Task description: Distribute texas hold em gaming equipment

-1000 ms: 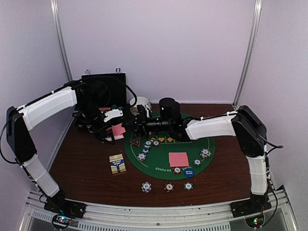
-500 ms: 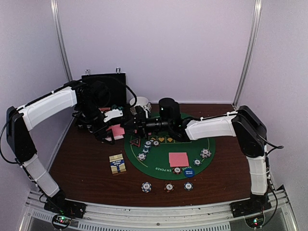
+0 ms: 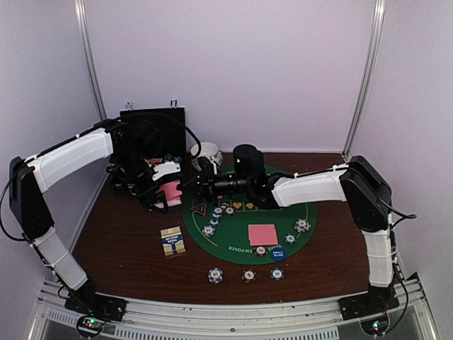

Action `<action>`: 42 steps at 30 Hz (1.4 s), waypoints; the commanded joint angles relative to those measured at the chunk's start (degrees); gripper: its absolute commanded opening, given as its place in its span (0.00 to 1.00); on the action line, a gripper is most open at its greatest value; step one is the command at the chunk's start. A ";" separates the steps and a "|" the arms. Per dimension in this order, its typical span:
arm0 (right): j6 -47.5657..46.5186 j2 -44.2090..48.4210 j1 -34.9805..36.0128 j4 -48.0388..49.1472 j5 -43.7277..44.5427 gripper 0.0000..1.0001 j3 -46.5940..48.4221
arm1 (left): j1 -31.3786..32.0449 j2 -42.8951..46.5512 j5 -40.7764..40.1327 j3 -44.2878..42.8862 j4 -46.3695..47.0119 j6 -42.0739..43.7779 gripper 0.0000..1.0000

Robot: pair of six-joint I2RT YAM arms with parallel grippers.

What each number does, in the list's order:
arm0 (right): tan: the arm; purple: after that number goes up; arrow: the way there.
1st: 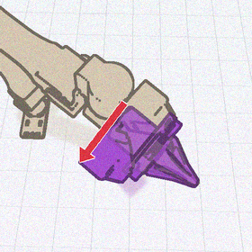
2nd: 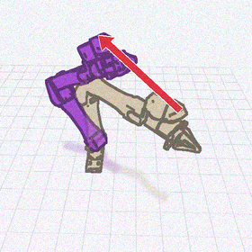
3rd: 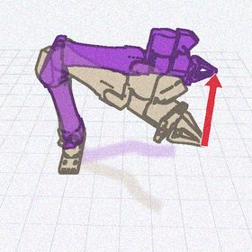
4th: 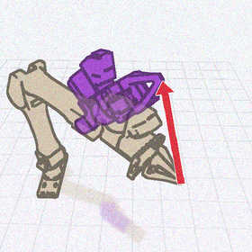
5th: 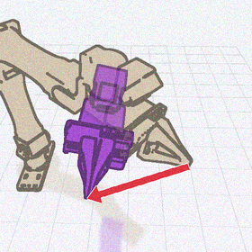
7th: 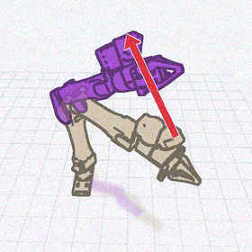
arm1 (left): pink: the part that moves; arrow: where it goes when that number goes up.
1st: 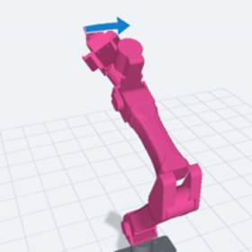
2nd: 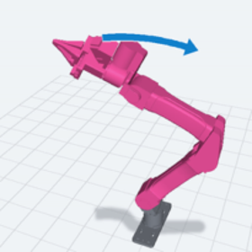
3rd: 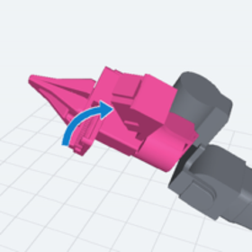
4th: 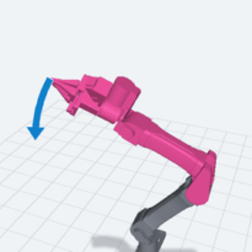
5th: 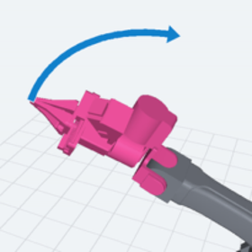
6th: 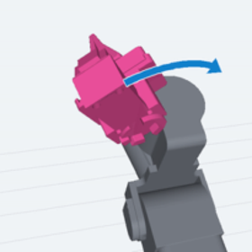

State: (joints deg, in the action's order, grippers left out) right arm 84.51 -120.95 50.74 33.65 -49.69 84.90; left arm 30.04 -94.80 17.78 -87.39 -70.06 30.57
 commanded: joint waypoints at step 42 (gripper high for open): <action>-93.76 13.11 -5.50 -79.46 56.22 0.00 13.78 | -2.51 3.12 -2.07 2.93 1.57 -0.61 0.00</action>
State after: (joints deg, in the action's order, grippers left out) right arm 7.57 -105.03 41.15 -42.19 -14.59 97.41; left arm 28.67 -94.17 14.59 -84.75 -69.93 30.46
